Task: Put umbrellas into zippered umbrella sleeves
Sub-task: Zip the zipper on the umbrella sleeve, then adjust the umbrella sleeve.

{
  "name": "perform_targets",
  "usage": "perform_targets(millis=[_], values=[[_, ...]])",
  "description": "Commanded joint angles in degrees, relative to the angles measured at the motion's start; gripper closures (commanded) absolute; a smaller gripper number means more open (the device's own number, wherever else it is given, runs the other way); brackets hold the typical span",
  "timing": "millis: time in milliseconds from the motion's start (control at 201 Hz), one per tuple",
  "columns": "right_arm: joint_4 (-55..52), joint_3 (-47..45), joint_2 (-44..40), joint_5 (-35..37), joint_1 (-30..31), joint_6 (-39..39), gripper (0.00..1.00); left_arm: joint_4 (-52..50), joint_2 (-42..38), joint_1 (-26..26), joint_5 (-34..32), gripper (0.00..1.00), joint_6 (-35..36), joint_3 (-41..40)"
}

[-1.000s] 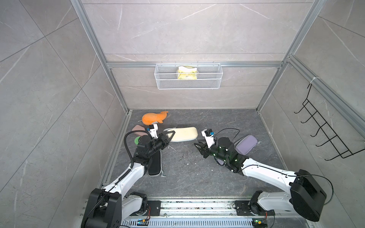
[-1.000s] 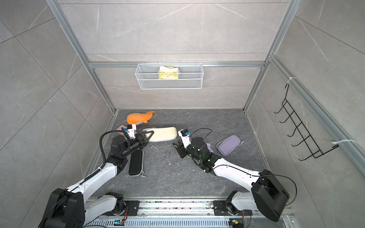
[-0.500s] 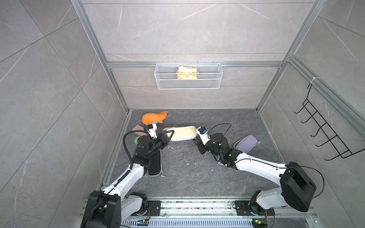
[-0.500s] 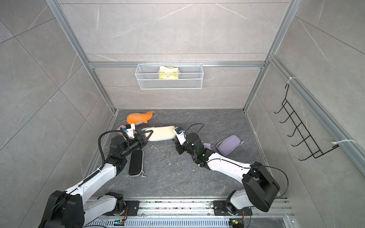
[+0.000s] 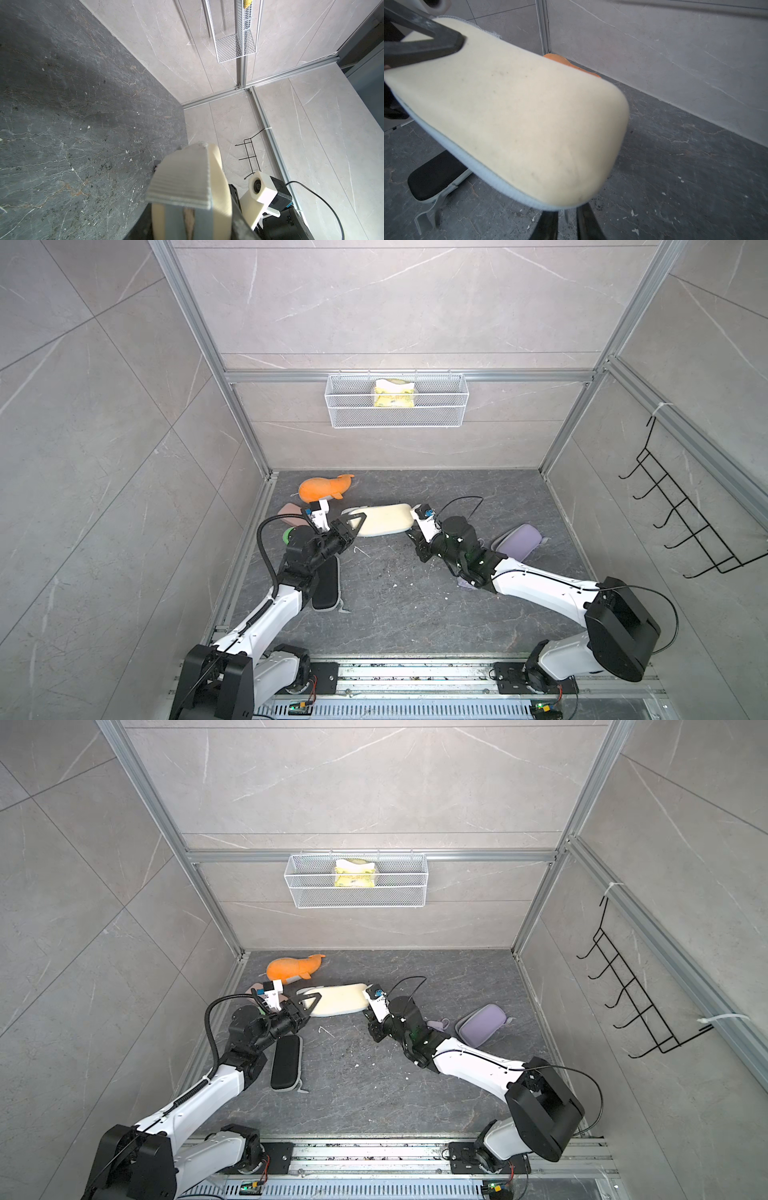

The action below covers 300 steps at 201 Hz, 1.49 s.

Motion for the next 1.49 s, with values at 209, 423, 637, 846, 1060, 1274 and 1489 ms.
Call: perform_targets(millis=[209,423,637,846,1060,1274,1489], values=[[-0.75,2.20,1.01,-0.23,2.74,-1.71,1.00,5.45,-2.42,-0.27,0.37,1.00,0.39,1.19],[0.03,2.23,0.80,3.91,10.40,-1.81,1.00,10.51,-1.82,-0.37,-6.66,1.00,0.14,-0.74],[3.43,6.77,5.77,5.81,20.64,1.64,1.00,16.51,0.37,-4.70,-14.92,1.00,0.18,-3.01],[6.57,12.81,11.11,4.97,24.30,8.64,1.00,21.90,3.81,-8.06,-18.13,1.00,-0.81,-4.02],[1.26,6.56,4.02,3.35,18.79,20.26,0.53,19.58,1.50,-8.00,-20.10,1.00,1.86,-4.58],[-0.53,-1.39,-2.55,-5.04,6.03,39.19,0.18,27.12,4.93,-8.21,-24.45,1.00,0.88,-6.30],[13.71,-0.59,1.02,-11.54,1.01,54.56,0.16,33.06,7.62,-13.41,-32.89,1.00,2.11,-6.51]])
